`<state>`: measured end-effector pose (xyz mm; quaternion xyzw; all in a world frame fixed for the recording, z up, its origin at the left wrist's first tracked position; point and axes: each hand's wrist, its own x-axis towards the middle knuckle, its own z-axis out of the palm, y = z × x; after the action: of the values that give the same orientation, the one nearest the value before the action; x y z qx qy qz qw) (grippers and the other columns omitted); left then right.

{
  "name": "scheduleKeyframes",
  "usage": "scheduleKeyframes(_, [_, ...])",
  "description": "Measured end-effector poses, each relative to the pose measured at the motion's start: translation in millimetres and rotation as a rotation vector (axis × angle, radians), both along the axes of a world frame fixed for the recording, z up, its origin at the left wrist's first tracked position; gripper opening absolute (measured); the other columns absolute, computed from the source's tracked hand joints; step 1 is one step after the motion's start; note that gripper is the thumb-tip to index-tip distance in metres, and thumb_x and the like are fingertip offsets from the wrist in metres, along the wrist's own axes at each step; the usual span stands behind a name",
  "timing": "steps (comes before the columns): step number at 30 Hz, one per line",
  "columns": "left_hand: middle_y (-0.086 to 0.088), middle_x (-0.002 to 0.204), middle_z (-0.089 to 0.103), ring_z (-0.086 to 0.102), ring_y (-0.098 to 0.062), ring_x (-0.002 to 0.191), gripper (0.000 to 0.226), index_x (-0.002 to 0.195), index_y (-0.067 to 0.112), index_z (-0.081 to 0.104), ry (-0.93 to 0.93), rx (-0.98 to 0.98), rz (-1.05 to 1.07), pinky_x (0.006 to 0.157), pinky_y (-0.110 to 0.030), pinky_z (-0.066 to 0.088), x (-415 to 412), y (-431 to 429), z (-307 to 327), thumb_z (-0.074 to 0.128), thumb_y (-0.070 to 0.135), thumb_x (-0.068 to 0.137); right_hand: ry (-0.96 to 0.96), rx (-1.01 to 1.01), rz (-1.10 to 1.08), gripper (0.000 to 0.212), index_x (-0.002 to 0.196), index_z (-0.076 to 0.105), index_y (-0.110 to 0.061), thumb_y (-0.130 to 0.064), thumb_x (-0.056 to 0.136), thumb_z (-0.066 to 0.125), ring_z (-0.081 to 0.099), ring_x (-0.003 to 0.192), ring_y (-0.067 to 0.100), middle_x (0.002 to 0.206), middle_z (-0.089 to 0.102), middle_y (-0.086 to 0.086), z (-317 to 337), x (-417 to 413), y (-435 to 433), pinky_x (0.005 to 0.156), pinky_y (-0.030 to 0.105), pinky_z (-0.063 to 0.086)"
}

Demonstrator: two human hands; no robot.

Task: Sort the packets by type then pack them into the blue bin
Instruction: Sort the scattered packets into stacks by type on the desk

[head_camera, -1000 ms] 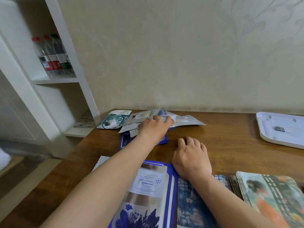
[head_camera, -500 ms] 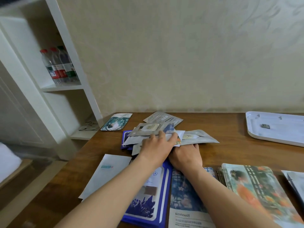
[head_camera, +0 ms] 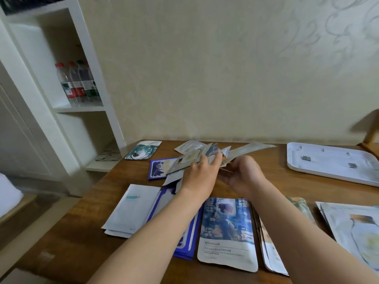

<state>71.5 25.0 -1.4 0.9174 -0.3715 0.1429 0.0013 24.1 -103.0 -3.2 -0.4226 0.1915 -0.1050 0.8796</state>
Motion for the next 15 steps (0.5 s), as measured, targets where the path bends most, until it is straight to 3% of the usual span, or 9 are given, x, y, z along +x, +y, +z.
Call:
scheduleKeyframes(3, [-0.025, 0.135, 0.047, 0.061, -0.045, 0.113, 0.074, 0.159, 0.022, 0.012, 0.023, -0.026, 0.008, 0.083, -0.048, 0.055, -1.8, -15.2, -1.3, 0.056, 0.015, 0.101, -0.021, 0.069, 0.096, 0.035, 0.116, 0.063, -0.008, -0.03, 0.091, 0.051, 0.062, 0.117, 0.048, 0.125, 0.065, 0.028, 5.4, -11.7, -4.3, 0.104, 0.059, 0.046])
scheduleKeyframes(6, [-0.023, 0.132, 0.045, 0.058, -0.044, 0.114, 0.069, 0.159, 0.021, 0.013, 0.057, -0.002, -0.016, 0.084, -0.048, 0.054, 0.2, -34.3, -1.8, 0.052, 0.016, 0.103, 0.094, -0.096, 0.083, 0.05, 0.124, 0.064, -0.013, -0.051, 0.091, 0.066, 0.07, 0.109, 0.039, 0.117, 0.072, 0.02, 0.4, 3.3, -8.8, 0.095, 0.054, 0.055])
scheduleKeyframes(9, [-0.022, 0.137, 0.044, 0.055, -0.045, 0.119, 0.065, 0.158, 0.019, 0.016, 0.103, -0.002, -0.05, 0.087, -0.05, 0.055, 10.9, -49.2, -11.2, 0.052, 0.016, 0.103, 0.113, -0.084, -0.003, 0.05, 0.125, 0.065, -0.006, -0.044, 0.092, 0.07, 0.073, 0.104, 0.034, 0.113, 0.075, 0.016, -5.7, 22.3, -18.4, 0.083, 0.047, 0.061])
scheduleKeyframes(12, [-0.019, 0.147, 0.041, 0.048, -0.043, 0.13, 0.064, 0.157, 0.019, 0.019, 0.196, -0.047, -0.081, 0.099, -0.053, 0.051, 28.6, -51.6, -20.2, 0.053, 0.016, 0.103, 0.14, -0.068, -0.002, 0.038, 0.122, 0.066, -0.003, -0.032, 0.099, 0.062, 0.07, 0.106, 0.037, 0.112, 0.074, 0.02, -10.0, 35.2, -31.5, 0.087, 0.051, 0.059])
scheduleKeyframes(15, [-0.013, 0.163, 0.028, 0.034, -0.034, 0.145, 0.077, 0.163, 0.018, 0.007, 0.396, -0.121, -0.131, 0.113, -0.048, 0.04, 48.3, -43.3, -21.2, 0.053, 0.019, 0.102, 0.215, -0.041, -0.027, 0.027, 0.122, 0.062, -0.002, -0.019, 0.102, 0.058, 0.069, 0.101, 0.041, 0.111, 0.071, 0.024, -18.0, 46.5, -45.8, 0.081, 0.055, 0.059])
